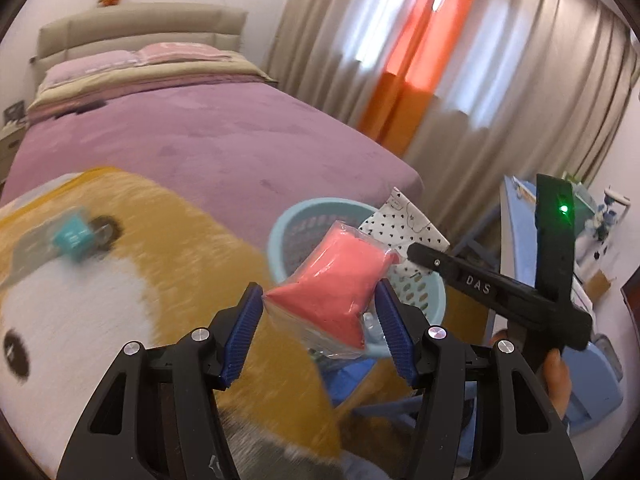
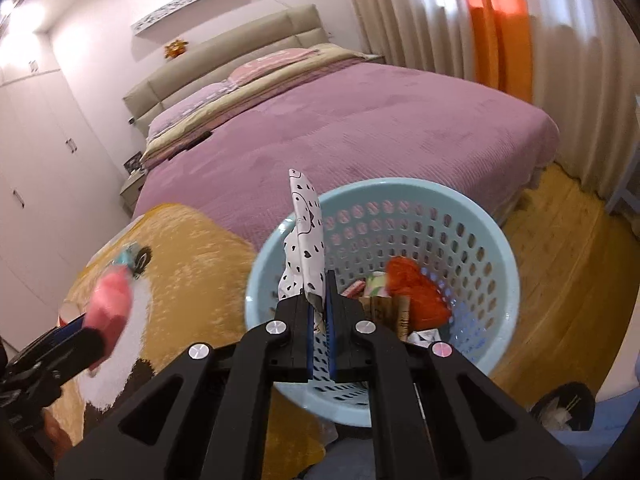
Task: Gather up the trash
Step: 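Drop the pink sachet into the basket with the left tool while the right tool drops the dotted cloth, then grasp the red-white paper cup with the left tool while the right tool grasps the teal sachet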
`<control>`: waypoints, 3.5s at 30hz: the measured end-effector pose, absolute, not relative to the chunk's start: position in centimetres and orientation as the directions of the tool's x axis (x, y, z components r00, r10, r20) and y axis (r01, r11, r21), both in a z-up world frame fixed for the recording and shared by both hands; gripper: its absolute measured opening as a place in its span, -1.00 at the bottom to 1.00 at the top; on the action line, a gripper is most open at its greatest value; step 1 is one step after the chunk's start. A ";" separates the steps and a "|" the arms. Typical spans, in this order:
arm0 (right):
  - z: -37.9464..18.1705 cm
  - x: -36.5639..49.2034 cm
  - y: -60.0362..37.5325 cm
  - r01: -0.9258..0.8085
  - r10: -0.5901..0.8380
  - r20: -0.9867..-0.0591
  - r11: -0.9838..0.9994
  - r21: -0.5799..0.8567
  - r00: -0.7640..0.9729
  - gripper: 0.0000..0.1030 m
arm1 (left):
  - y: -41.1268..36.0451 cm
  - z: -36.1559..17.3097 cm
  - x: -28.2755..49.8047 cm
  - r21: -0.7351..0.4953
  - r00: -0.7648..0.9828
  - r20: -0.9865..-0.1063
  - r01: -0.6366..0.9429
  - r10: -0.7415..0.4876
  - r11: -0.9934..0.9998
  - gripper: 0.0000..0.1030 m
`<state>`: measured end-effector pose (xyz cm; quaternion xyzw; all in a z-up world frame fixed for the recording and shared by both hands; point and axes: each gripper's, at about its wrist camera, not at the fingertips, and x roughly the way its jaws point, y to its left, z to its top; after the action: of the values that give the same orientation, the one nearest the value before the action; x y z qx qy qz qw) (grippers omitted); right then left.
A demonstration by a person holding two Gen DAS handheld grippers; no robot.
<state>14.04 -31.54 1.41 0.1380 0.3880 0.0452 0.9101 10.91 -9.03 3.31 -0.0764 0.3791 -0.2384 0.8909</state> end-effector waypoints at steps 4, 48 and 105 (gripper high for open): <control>1.1 14.5 -33.1 0.065 0.156 -0.698 0.958 0.280 0.699 -0.93 | -12.0 2.2 13.3 -0.299 0.563 -0.671 0.390 -0.482 0.871 0.09; 5.9 9.3 -12.6 -0.322 0.295 -0.542 0.946 0.047 0.787 0.57 | 10.6 4.6 4.8 -0.224 0.804 -0.590 -0.073 -0.076 0.972 0.86; -3.7 24.0 3.4 -0.532 0.320 -0.774 0.846 -0.025 0.546 -0.29 | 25.5 -2.2 9.9 -0.210 0.736 -0.672 -0.298 0.083 0.931 0.44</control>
<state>24.05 3.44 -3.74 -0.1296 0.4086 0.2449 0.8696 9.86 25.55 -2.24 -0.1537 0.3482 0.1037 0.9189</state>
